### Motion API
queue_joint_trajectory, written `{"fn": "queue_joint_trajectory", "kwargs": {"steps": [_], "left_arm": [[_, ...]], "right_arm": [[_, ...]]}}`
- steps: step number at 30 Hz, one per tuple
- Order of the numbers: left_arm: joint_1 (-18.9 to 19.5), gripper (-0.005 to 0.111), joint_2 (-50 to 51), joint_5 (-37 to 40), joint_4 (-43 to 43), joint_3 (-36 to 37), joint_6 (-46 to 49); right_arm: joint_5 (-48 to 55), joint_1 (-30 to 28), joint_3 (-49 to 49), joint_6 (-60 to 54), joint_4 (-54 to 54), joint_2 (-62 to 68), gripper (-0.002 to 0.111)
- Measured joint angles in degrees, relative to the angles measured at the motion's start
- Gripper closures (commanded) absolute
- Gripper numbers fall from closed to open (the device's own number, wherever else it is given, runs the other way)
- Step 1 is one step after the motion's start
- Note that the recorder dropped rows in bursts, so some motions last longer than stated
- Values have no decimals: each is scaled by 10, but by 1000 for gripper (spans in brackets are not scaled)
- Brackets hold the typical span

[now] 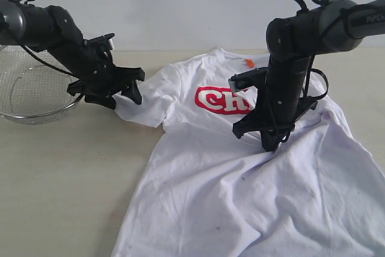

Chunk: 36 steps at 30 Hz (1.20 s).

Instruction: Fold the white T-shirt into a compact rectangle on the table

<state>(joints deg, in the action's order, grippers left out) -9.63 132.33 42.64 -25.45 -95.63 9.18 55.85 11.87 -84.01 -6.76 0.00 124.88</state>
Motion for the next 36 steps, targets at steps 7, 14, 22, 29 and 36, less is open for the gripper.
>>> {"fn": "queue_joint_trajectory", "kwargs": {"steps": [7,14,22,29,36], "left_arm": [[-37,102,10,-22,-30,-3,11],[-35,102,3,-13,-19,1,31],[-35,102,-50,-4,19,8,47],[-35,102,-73,-6,-18,8,92],[-51,102,-73,-16,-127,8,209]], "right_arm": [[0,0,0,0,0,0,109],[0,0,0,-1,0,0,109],[0,0,0,-3,0,0,109],[-1,0,0,-3,0,0,109],[-4,0,0,-3,0,0,109]]}}
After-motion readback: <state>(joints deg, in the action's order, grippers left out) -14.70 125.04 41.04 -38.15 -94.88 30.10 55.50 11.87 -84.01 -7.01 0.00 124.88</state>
